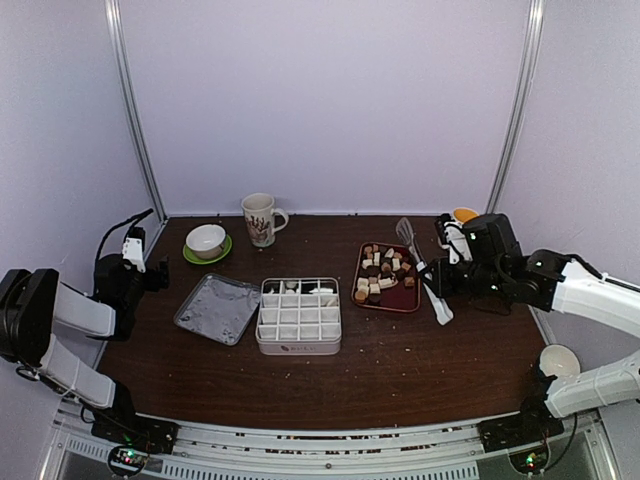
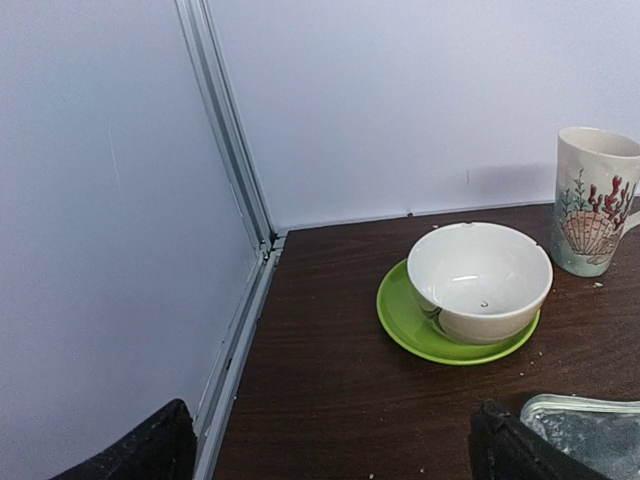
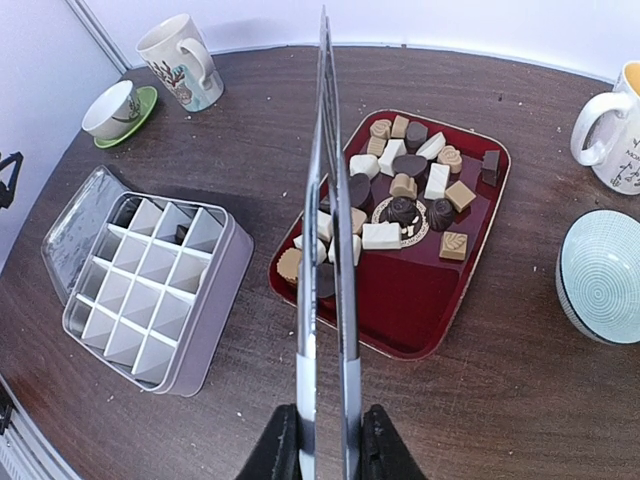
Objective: Pack the chocolate
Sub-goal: Pick up the fake chocolate from the plate.
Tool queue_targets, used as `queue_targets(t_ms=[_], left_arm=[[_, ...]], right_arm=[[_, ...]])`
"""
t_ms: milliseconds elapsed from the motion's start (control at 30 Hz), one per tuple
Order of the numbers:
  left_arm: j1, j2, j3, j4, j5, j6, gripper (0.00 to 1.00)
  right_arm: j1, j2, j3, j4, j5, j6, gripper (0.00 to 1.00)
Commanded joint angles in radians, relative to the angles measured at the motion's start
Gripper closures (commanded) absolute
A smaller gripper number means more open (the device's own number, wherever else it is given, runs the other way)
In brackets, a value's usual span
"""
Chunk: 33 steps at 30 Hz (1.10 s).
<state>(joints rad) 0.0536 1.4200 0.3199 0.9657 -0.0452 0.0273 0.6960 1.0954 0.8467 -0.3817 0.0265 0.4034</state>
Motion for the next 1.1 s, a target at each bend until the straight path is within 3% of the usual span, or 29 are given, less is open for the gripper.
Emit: queue_targets(t_ms=[0,433,1067], left_arm=[[0.007,0.005,0.021,0.027,0.007,0.001,0.02],[0.008,0.005,0.021,0.026,0.007,0.002,0.02],[0.008,0.005,0.021,0.026,0.007,0.002,0.02]], right_arm=[[0.000,0.000,0.024,0.021,0.019,-0.011,0.85],[-0.001,0.137,0.127,-0.060,0.022,-0.110,0.84],[-0.006,0.125,0.175,-0.261,0.004,-0.133,0.80]])
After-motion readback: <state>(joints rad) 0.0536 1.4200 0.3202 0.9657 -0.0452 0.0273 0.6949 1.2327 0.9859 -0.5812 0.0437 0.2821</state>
